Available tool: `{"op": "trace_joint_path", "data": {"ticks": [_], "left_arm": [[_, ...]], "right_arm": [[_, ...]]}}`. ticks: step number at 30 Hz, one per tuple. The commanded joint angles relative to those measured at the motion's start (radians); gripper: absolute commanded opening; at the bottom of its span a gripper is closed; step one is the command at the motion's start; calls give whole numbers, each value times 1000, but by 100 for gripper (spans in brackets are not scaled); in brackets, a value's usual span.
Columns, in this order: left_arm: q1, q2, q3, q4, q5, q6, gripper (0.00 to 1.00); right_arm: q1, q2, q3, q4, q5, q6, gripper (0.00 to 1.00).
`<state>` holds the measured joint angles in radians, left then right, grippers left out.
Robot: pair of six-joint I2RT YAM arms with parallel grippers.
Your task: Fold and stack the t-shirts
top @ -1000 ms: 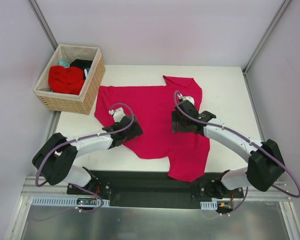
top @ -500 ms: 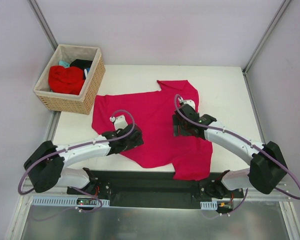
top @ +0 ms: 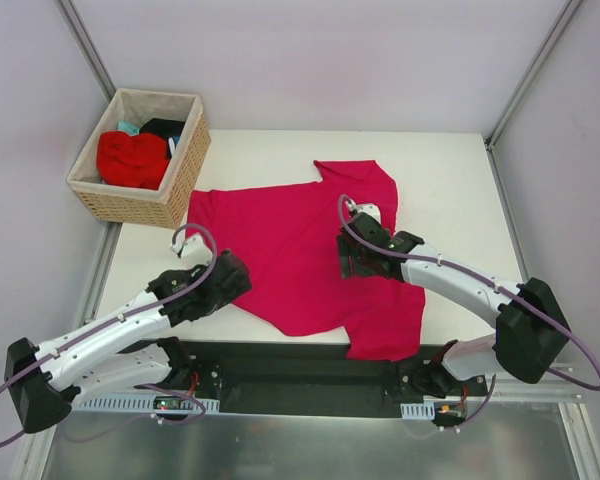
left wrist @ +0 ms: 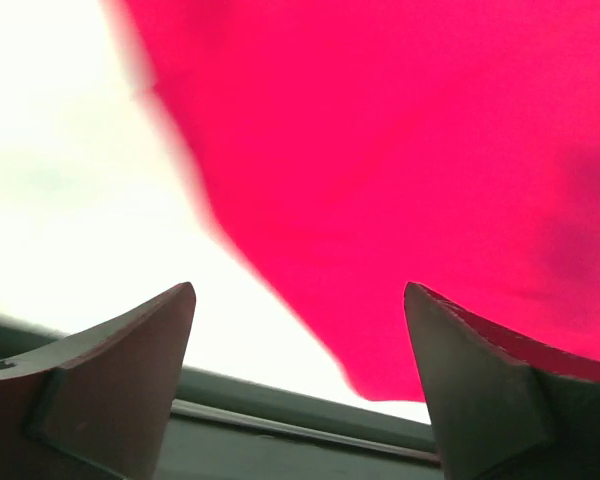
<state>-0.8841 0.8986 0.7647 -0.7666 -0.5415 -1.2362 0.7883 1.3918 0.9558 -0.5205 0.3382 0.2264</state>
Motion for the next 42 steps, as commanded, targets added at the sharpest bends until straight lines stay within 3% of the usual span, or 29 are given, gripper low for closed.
{"op": "trace_joint_path", "data": {"ticks": [1, 9, 16, 28, 34, 42], "left_arm": [[4, -56, -132, -226, -31, -201, 82], [112, -93, -228, -244, -43, -218, 50], [229, 6, -246, -35, -12, -44, 41], [289, 284, -258, 193, 17, 20, 44], [346, 330, -242, 262, 21, 81, 50], [379, 358, -223, 302, 37, 110, 50]], "right_arm": [[9, -5, 44, 2, 36, -5, 75], [28, 12, 43, 8, 32, -6, 75], [32, 13, 28, 16, 41, -1, 75], [32, -13, -3, 11, 67, -2, 75], [32, -7, -8, 13, 68, -1, 75], [32, -1, -8, 17, 67, 2, 75]]}}
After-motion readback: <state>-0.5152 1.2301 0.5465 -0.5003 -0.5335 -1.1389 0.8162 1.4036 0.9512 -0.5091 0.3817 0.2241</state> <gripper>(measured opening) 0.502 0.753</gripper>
